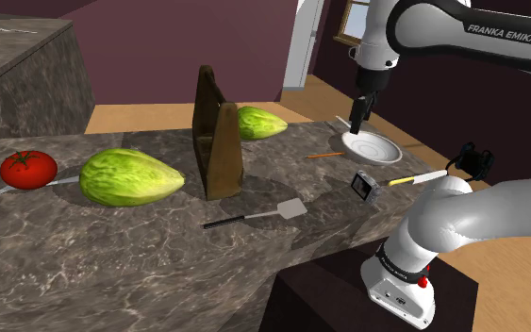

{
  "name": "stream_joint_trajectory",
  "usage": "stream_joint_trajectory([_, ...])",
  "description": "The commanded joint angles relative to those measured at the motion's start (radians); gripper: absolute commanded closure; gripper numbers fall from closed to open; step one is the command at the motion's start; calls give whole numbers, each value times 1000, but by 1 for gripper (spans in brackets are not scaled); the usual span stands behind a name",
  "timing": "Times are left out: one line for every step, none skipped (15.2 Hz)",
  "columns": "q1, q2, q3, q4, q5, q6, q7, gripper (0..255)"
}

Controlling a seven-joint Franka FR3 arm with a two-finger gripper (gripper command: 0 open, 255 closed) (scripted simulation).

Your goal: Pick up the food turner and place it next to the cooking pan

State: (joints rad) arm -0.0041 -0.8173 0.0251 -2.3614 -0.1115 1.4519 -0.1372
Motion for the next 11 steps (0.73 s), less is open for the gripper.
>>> stream_joint_trajectory([0,0,0,0,0,0,0,0])
stream_joint_trajectory([16,12,4,-14,9,31,-14,0])
stream_joint_trajectory([31,25,7,-27,17,62,-28,0])
stream_joint_trajectory([47,38,11,-39,26,92,-42,0])
stream_joint_trajectory([63,52,16,-51,34,123,-56,0])
stream_joint_trajectory([79,66,20,-61,43,153,-70,0])
stream_joint_trajectory([95,81,25,-72,51,183,-85,0])
stream_joint_trajectory([111,97,30,-81,60,213,-100,0])
stream_joint_trajectory([127,113,35,-90,69,243,-114,0])
stream_joint_trajectory([143,129,40,-98,77,273,-129,0])
stream_joint_trajectory([160,146,45,-105,86,303,-144,0])
